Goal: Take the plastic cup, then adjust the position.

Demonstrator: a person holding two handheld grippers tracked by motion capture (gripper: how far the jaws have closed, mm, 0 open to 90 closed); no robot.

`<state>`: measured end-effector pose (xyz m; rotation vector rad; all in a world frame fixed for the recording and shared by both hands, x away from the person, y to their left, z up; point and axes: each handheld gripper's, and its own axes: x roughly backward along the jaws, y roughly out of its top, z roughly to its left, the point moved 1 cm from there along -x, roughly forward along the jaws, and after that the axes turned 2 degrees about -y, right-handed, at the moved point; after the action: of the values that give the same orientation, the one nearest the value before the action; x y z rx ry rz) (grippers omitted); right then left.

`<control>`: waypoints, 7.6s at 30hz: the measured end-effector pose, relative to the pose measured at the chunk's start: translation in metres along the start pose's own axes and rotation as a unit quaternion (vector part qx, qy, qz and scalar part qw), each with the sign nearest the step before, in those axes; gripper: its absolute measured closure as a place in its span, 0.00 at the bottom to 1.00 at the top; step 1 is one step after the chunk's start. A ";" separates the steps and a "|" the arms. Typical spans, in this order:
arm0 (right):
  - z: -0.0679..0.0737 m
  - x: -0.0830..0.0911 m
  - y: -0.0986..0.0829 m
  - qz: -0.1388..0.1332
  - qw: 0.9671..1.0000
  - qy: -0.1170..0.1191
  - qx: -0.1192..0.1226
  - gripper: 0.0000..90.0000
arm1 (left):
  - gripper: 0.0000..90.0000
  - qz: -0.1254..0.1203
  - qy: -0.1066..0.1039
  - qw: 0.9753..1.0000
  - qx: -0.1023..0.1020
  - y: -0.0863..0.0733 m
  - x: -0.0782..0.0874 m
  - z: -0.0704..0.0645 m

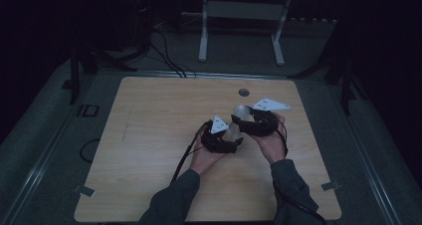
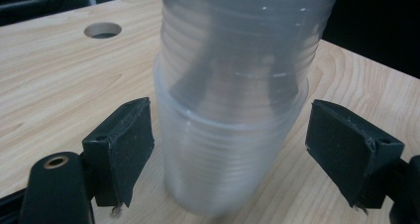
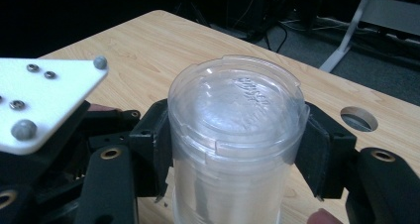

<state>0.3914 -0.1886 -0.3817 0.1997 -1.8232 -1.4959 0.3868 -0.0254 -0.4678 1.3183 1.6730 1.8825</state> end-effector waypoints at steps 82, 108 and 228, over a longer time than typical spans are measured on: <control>-0.004 0.084 0.050 -0.107 0.994 -0.002 -0.004 0.45 | 0.18 -0.042 0.028 0.999 -0.010 0.000 0.028 -0.010; -0.026 0.108 0.000 -0.087 0.994 -0.039 -0.044 0.45 | 0.22 -0.050 0.017 0.999 0.009 -0.004 0.048 -0.013; -0.025 0.088 -0.099 -0.107 0.951 0.112 -0.267 0.45 | 0.22 -0.092 -0.078 0.990 -0.072 0.004 0.021 -0.081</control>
<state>0.3124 -0.2868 -0.4295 0.2913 -1.1937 -1.9730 0.3143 -0.0616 -0.4477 1.1793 1.4944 1.7134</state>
